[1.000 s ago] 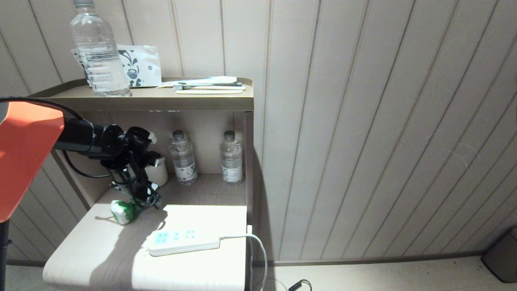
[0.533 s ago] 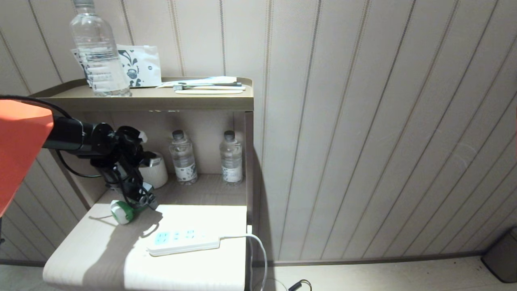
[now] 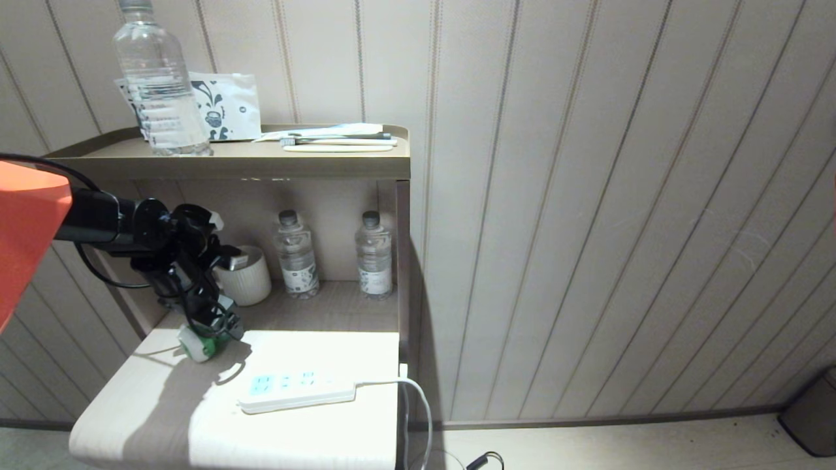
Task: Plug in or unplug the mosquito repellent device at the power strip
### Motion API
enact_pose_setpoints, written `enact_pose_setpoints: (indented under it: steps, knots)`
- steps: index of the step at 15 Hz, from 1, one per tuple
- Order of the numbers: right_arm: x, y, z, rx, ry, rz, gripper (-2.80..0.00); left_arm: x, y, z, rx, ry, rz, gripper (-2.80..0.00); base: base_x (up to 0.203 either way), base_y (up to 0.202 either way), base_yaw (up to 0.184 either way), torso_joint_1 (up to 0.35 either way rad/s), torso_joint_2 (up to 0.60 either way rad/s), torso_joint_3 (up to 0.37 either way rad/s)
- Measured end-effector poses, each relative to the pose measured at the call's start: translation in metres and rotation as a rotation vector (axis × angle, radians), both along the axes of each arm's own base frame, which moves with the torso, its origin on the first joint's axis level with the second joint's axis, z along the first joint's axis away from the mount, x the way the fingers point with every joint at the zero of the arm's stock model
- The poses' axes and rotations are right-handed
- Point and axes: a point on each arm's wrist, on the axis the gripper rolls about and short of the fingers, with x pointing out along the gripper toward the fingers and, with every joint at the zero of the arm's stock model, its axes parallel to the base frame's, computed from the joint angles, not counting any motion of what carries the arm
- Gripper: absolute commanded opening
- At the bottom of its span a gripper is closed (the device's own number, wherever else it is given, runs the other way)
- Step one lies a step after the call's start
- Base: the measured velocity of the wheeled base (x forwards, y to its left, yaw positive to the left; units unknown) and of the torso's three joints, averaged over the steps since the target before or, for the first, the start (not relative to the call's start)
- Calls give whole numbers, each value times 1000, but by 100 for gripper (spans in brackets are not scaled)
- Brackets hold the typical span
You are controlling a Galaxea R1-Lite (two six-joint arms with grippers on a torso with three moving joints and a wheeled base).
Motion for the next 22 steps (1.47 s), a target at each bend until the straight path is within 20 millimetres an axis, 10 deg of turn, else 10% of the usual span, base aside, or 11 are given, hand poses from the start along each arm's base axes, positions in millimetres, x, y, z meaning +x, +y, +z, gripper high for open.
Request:
enact_pose_setpoints:
  steps: [10, 11, 12, 22]
  knots:
    - [0, 0, 0, 0, 0, 1, -280, 1, -1, -11, -17, 27, -8, 0, 0, 0, 0, 0, 0, 0]
    - [0, 0, 0, 0, 0, 1, -280, 2, -1, -11, -19, 27, -9, -55, 0, 0, 0, 0, 0, 0]
    - [0, 0, 0, 0, 0, 1, -280, 2, -1, -12, -20, 28, -9, -280, 0, 0, 0, 0, 0, 0]
    - [0, 0, 0, 0, 0, 0, -280, 0, -1, -13, -22, 38, -9, -280, 0, 0, 0, 0, 0, 0]
